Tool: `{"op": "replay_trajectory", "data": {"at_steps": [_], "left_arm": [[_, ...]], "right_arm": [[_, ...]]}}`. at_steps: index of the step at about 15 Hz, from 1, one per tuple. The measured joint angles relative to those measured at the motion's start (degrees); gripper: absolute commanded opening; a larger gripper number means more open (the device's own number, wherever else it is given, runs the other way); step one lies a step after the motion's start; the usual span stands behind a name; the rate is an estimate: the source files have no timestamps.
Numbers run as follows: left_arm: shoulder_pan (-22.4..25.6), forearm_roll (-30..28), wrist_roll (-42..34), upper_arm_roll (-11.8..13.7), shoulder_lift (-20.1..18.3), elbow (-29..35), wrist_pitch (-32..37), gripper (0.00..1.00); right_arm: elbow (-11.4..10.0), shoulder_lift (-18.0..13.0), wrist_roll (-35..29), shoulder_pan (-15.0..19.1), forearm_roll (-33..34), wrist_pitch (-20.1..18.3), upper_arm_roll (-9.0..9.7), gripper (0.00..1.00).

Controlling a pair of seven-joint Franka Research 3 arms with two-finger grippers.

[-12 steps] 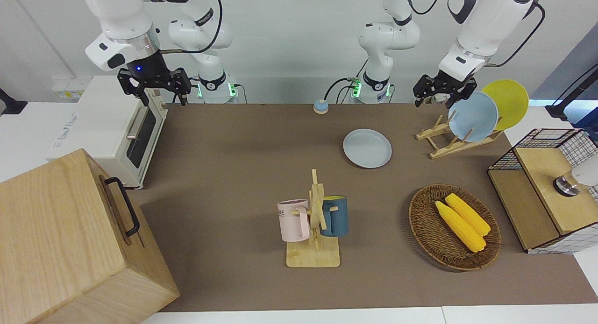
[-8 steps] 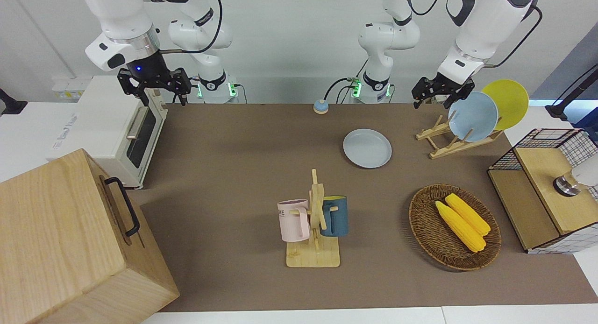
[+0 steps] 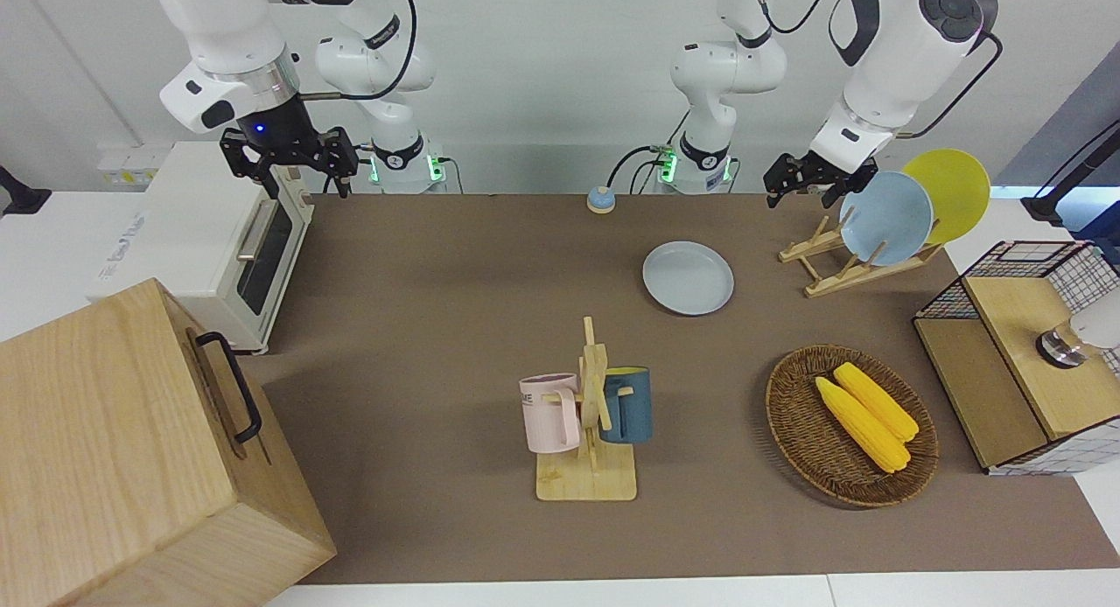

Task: Pick gray plate from table and place it on lower plate rack with left arm
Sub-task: 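Move the left gripper from the plate rack toward the gray plate's rim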

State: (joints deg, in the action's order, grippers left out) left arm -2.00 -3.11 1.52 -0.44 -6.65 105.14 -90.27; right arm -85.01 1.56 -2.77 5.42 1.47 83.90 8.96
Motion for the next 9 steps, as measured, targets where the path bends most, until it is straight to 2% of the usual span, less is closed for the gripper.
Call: {"op": "replay_trajectory", "data": {"at_steps": [3,9], "left_arm": [[0.10,-1.60,-0.35,0.61,-0.72,3.69,-2.93,1.00],[0.15,-2.46,-1.16,1.17,-5.49,16.80,-11.78,1.00]], "right_arm": [[0.00,0.00,0.00,0.00,0.00,0.00,0.00,0.983],[0.00,0.00,0.00,0.00,0.00,0.00,0.00,0.983]]}}
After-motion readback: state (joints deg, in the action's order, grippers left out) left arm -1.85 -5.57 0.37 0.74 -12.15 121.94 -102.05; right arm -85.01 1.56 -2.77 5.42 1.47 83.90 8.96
